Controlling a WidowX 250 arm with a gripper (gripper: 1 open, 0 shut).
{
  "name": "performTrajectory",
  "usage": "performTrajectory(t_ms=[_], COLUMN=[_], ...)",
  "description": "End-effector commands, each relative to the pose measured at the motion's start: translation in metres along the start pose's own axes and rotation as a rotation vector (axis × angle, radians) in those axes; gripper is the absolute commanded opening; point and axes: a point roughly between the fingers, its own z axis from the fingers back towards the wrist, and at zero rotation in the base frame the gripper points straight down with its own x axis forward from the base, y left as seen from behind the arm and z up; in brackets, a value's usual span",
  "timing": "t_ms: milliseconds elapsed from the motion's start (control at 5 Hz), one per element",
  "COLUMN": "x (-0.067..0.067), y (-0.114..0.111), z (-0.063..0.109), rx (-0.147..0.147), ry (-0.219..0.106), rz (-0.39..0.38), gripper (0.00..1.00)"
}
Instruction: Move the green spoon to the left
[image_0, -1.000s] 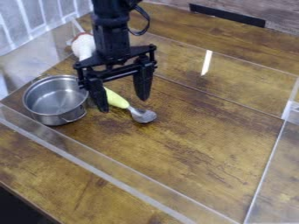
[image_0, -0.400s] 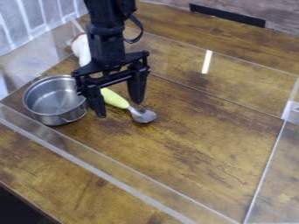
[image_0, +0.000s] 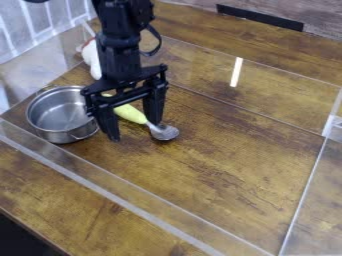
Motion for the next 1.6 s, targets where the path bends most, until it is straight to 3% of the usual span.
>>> performTrajectory(t_ms=[0,200,600,1000,1400], x=[0.009,0.011,-0.002,-0.005,-0.003], y=[0.005,0.01,0.005,-0.004,-0.003], z=[0.006,0.002,0.005,0.007,0.004], rx=[-0.042,-0.043,-0.052,-0.054,-0.068], ry=[-0.029,-0.032,-0.018,0.003,-0.001], rz=[0.029,0.029,0.079,0.016,0.059], gripper=[0.0,0.0,0.0,0.0,0.0])
